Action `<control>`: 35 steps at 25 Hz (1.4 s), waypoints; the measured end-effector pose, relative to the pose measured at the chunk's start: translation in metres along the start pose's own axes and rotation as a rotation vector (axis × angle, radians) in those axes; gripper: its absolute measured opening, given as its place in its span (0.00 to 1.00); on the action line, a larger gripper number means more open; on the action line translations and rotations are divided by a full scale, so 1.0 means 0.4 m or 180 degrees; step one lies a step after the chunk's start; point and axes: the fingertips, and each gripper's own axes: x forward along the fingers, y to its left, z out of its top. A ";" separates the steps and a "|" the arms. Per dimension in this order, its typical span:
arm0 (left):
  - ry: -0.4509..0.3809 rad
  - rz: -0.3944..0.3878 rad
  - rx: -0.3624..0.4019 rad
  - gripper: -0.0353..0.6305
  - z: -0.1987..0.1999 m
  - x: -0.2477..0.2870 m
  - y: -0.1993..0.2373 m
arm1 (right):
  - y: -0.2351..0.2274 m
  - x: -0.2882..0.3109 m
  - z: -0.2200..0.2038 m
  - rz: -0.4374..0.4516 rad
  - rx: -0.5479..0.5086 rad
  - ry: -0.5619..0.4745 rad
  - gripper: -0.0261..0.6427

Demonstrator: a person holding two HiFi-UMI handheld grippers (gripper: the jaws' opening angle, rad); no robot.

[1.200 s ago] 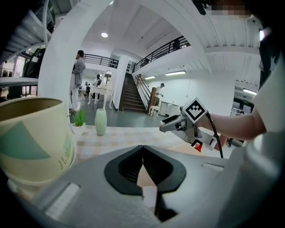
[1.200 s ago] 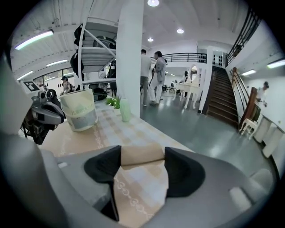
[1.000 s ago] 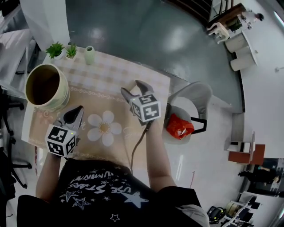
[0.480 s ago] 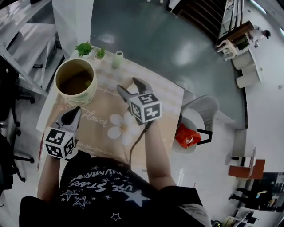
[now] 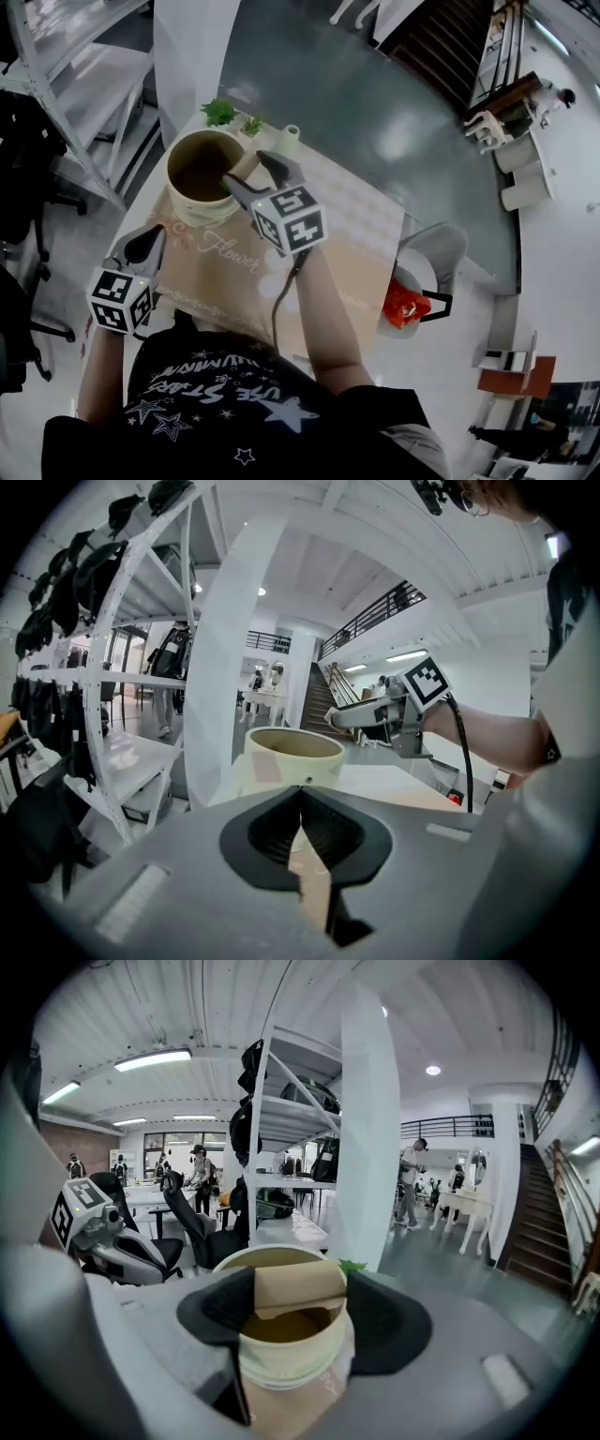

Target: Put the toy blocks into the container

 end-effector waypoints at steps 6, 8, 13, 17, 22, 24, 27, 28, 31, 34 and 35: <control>-0.0003 0.0020 -0.0041 0.07 -0.015 -0.037 0.072 | 0.082 0.091 0.009 0.0055 -0.0257 0.0200 0.50; 0.0006 0.0014 -0.0059 0.07 -0.024 -0.042 0.095 | 0.098 0.116 0.004 0.0053 -0.0286 0.0268 0.50; 0.0031 -0.0047 -0.0067 0.07 -0.035 -0.045 0.140 | 0.113 0.160 -0.002 -0.0002 -0.0292 0.0379 0.50; 0.0040 -0.0129 -0.0055 0.07 -0.038 -0.041 0.163 | 0.104 0.178 -0.007 -0.0149 -0.0341 0.0506 0.50; 0.0021 -0.0217 -0.0048 0.07 -0.035 -0.030 0.185 | 0.103 0.182 -0.004 -0.0255 -0.0316 0.0511 0.50; 0.0025 -0.0267 -0.0046 0.07 -0.035 -0.024 0.186 | 0.104 0.177 0.002 -0.0274 -0.0258 0.0466 0.51; 0.0050 -0.0369 -0.0041 0.07 -0.038 -0.015 0.178 | 0.106 0.160 0.010 -0.0350 -0.0202 0.0413 0.51; 0.0063 -0.0410 -0.0026 0.07 -0.039 -0.011 0.173 | 0.107 0.151 0.013 -0.0380 -0.0184 0.0383 0.51; 0.0092 -0.0504 0.0047 0.07 -0.040 0.004 0.158 | 0.102 0.114 0.020 -0.0476 -0.0105 0.0284 0.51; 0.0078 -0.0520 0.0062 0.07 -0.035 0.013 0.137 | 0.085 0.067 0.008 -0.0541 -0.0006 0.0218 0.51; 0.0067 -0.0518 0.0056 0.07 -0.033 0.014 0.126 | 0.077 0.052 0.001 -0.0560 0.0025 0.0199 0.51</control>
